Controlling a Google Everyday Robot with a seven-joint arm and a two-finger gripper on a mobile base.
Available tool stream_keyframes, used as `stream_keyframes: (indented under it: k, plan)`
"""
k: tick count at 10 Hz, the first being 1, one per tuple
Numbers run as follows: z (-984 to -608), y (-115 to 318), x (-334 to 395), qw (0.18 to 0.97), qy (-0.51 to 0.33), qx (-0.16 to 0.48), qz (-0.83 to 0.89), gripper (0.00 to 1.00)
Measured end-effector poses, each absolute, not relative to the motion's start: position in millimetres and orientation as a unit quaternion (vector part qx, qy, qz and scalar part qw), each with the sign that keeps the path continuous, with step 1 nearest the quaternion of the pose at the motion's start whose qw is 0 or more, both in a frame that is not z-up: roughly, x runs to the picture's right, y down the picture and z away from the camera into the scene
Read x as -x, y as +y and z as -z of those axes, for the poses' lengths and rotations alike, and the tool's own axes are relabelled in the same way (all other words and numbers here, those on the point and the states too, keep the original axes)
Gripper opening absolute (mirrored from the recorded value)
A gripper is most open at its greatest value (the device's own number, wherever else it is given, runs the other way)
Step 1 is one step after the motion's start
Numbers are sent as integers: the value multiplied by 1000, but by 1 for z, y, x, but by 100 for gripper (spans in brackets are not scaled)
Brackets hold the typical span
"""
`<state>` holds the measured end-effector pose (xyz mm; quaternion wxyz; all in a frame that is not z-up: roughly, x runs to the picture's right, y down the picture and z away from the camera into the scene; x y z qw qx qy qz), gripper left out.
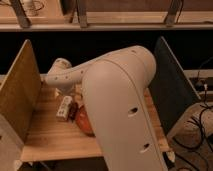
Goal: Place the bottle in the ceramic bowl
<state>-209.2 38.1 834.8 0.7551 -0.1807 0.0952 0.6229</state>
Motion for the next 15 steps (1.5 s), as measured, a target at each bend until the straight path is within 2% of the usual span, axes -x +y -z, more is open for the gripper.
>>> stream_keyframes:
  k: [5,14,15]
  plan:
    - [-848,74,230,774,92,243,-577,80]
    - [-894,118,254,796,131,275,-524,80]
    - [-898,122,258,797,132,283,-518,76]
